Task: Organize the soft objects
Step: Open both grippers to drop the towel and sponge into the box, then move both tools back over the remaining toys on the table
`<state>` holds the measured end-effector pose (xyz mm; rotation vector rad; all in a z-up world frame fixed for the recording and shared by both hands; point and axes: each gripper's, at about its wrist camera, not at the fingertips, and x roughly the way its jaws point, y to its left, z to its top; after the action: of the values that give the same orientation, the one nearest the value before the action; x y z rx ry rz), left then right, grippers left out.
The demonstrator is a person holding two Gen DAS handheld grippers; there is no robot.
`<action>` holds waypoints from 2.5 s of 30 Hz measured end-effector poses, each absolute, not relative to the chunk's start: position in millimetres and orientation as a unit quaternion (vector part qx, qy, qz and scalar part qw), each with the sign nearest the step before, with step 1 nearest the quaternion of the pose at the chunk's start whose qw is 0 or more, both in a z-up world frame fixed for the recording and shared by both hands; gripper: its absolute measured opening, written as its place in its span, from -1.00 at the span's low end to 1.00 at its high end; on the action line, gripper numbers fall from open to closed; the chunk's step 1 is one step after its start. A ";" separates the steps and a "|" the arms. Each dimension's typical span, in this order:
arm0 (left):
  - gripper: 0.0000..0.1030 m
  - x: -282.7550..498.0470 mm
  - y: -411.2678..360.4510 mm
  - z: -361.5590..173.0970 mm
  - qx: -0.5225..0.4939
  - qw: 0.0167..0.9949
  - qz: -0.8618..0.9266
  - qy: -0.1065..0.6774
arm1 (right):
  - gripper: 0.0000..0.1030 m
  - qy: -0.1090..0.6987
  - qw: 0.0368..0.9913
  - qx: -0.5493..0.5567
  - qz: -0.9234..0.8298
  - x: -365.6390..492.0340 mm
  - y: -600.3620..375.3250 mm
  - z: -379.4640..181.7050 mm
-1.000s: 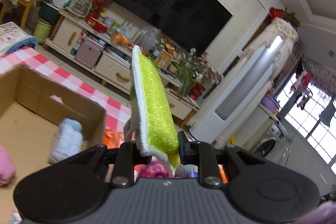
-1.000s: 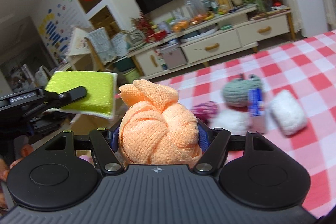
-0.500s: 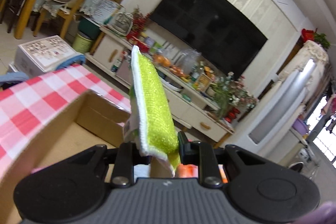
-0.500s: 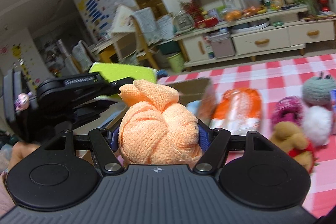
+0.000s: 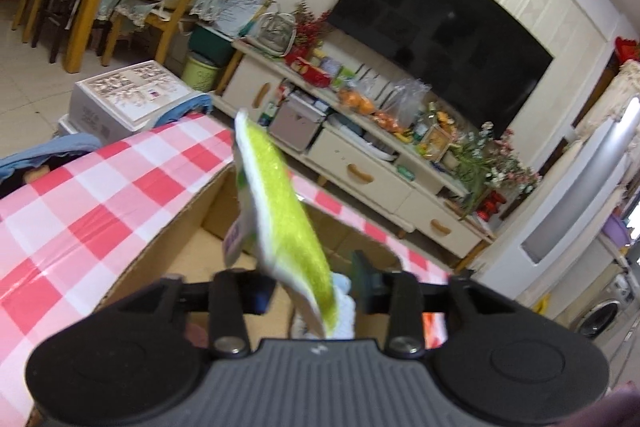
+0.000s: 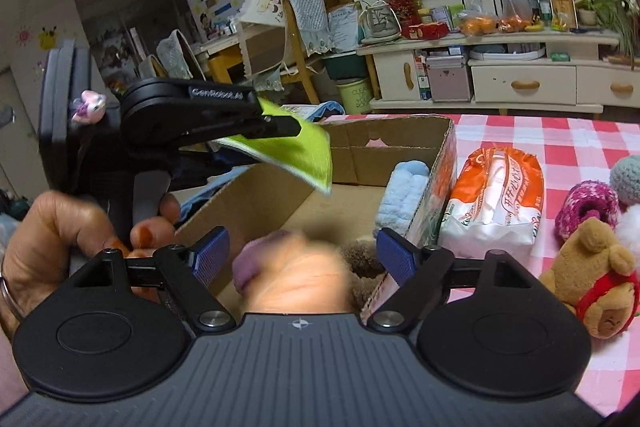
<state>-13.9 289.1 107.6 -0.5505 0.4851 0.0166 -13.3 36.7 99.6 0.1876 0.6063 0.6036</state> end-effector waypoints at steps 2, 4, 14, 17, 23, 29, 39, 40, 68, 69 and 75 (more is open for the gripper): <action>0.35 -15.4 287.7 109.5 -0.262 0.936 0.020 0.234 | 0.97 0.290 0.908 0.092 0.289 -17.2 31.7 100.8; 0.54 -17.9 284.3 113.2 -0.248 0.941 0.027 0.227 | 0.98 0.282 0.912 0.099 0.280 -22.1 21.6 103.3; 0.84 -20.9 268.8 119.6 -0.214 0.951 0.029 0.223 | 1.00 0.271 0.927 0.127 0.227 -14.6 -12.5 94.4; 0.96 -21.2 263.1 120.3 -0.210 0.952 0.029 0.223 | 1.00 0.272 0.928 0.129 0.220 -14.9 -14.3 90.7; 0.98 -21.3 254.5 120.7 -0.204 0.952 0.027 0.225 | 1.00 0.261 0.936 0.121 0.200 -22.1 -18.3 92.9; 0.98 -21.4 242.5 122.1 -0.199 0.954 0.019 0.225 | 1.00 0.242 0.945 0.108 0.190 -21.4 -20.4 95.8; 0.98 -20.0 219.7 123.7 -0.182 0.957 0.004 0.225 | 1.00 0.238 0.946 0.119 0.185 -18.9 -28.5 93.0; 0.98 -19.8 217.7 123.5 -0.181 0.957 0.003 0.226 | 1.00 0.237 0.947 0.118 0.183 -18.7 -29.4 92.9; 0.98 -18.8 133.7 114.9 -0.094 0.964 -0.057 0.242 | 1.00 0.247 0.955 0.113 0.122 -22.5 -68.0 87.2; 0.98 -19.5 131.0 114.2 -0.093 0.964 -0.059 0.243 | 1.00 0.248 0.955 0.113 0.119 -22.6 -70.0 87.0; 0.98 -20.1 114.6 109.0 -0.077 0.963 -0.072 0.249 | 1.00 0.250 0.956 0.117 0.105 -27.9 -80.0 84.5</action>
<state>-20.1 114.6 109.0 -0.1564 0.5049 -0.1462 -27.9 -80.0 84.5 0.2367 0.5066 0.2139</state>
